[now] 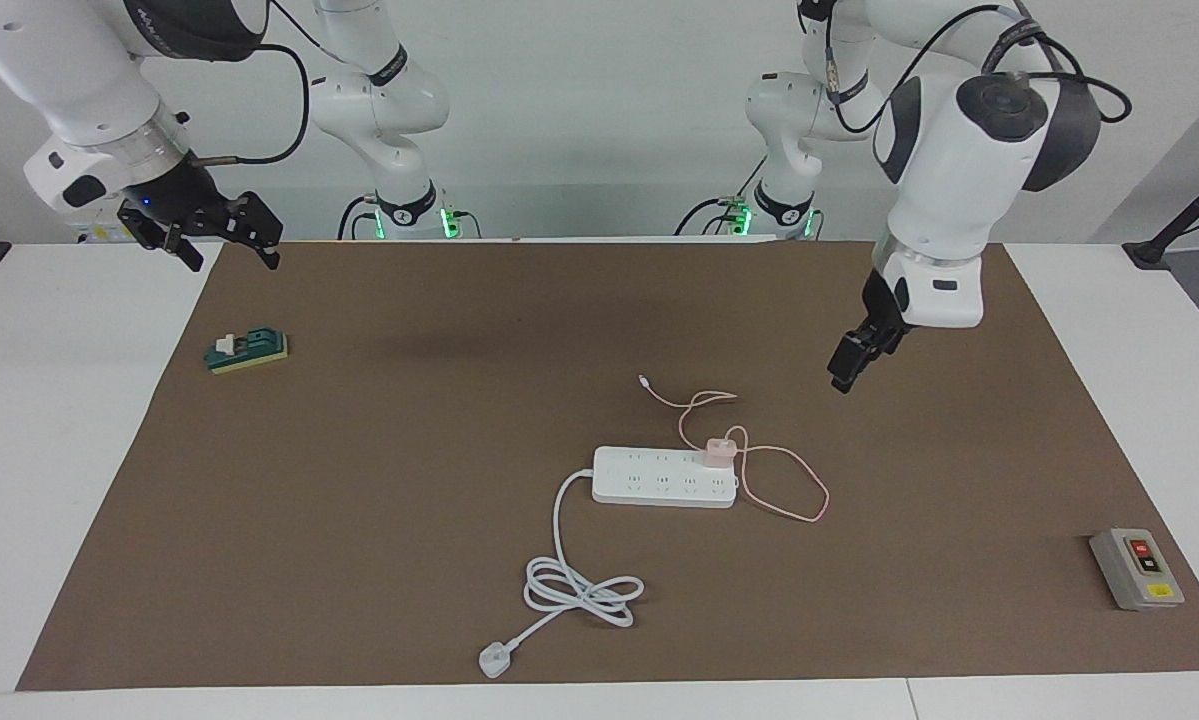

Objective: Plug charger into power strip
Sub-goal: 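Open the left gripper and withdraw the left arm from the strip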

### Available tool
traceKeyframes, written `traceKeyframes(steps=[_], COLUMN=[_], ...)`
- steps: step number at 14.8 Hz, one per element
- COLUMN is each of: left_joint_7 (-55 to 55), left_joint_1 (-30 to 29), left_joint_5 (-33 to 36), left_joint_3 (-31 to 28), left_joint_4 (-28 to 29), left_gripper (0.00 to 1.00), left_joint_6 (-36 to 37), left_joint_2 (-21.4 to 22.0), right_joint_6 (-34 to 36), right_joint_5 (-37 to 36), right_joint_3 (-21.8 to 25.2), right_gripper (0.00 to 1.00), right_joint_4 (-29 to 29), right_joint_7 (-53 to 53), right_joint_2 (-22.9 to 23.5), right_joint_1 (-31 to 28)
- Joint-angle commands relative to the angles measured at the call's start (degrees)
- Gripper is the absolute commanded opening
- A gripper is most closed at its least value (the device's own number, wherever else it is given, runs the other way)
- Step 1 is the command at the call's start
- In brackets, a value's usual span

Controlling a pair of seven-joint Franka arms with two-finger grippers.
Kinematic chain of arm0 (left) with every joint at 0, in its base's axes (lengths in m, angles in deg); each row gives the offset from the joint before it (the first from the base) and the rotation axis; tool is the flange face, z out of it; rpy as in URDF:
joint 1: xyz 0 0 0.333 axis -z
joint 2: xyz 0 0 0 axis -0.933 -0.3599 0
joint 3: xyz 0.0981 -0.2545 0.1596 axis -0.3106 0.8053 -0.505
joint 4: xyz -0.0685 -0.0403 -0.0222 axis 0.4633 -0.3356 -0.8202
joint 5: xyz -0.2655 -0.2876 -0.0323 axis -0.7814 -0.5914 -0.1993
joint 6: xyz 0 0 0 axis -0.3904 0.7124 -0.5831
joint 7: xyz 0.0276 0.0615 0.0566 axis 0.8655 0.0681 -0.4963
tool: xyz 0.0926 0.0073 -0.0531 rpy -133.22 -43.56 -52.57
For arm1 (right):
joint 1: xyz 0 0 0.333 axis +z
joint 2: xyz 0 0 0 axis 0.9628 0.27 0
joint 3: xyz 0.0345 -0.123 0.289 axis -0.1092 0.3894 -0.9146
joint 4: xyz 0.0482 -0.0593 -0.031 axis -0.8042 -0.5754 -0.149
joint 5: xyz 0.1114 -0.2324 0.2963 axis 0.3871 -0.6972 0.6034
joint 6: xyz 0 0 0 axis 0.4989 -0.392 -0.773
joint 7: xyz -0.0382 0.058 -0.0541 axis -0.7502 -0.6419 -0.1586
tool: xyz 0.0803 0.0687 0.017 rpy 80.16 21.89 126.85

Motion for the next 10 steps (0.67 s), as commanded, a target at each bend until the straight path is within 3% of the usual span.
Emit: traceKeyframes(steps=[1, 10], left_joint_7=[16.69, 33.95], left_joint_1=[-2.63, -9.92], left_joint_5=[-0.43, -0.78], left_joint_3=[0.26, 0.44], left_joint_4=[0.78, 0.78], left_gripper=[1.0, 1.0], left_joint_6=[2.88, 7.28], left_joint_2=[3.24, 6.59], right_joint_6=[0.35, 0.35], right_joint_5=[-0.73, -0.82], right_joint_3=[-0.28, -0.28], right_gripper=[1.0, 1.0], right_joint_4=[-0.78, -0.78], right_joint_7=[0.46, 0.37], right_joint_2=[-0.88, -0.97], right_joint_1=[-0.38, -0.38])
